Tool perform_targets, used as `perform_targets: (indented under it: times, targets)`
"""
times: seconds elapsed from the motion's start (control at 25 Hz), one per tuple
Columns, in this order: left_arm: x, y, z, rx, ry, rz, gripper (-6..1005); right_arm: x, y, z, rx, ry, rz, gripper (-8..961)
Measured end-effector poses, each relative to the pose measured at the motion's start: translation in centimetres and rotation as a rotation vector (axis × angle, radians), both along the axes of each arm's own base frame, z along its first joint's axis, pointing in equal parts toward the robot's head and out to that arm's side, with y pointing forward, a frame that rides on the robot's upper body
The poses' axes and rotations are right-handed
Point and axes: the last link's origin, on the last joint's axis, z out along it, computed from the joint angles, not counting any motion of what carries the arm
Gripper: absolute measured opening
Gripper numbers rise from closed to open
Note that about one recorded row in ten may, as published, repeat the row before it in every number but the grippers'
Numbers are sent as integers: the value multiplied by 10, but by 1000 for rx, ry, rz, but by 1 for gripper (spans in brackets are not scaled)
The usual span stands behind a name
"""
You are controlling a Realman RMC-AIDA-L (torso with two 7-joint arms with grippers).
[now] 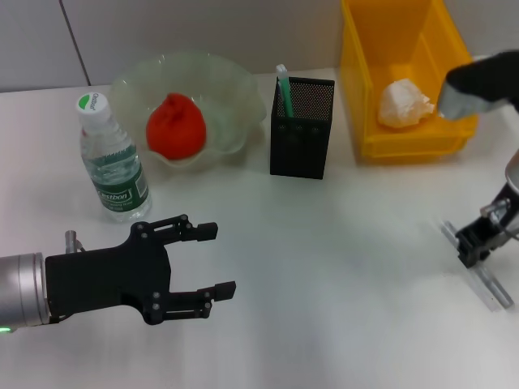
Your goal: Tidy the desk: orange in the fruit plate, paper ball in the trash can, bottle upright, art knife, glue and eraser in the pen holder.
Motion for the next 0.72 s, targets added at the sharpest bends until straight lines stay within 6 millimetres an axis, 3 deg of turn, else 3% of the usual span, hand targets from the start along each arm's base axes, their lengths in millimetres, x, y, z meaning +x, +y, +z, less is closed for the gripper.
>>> perform_targets:
  times: [0.4, 0.72]
  targets:
    - [1, 0, 1, 4, -6, -1, 802, -32, 16, 28, 97, 336, 239, 136]
    - [3, 2, 0, 8, -7, -10, 802, -40, 16, 47, 220, 668, 597, 131]
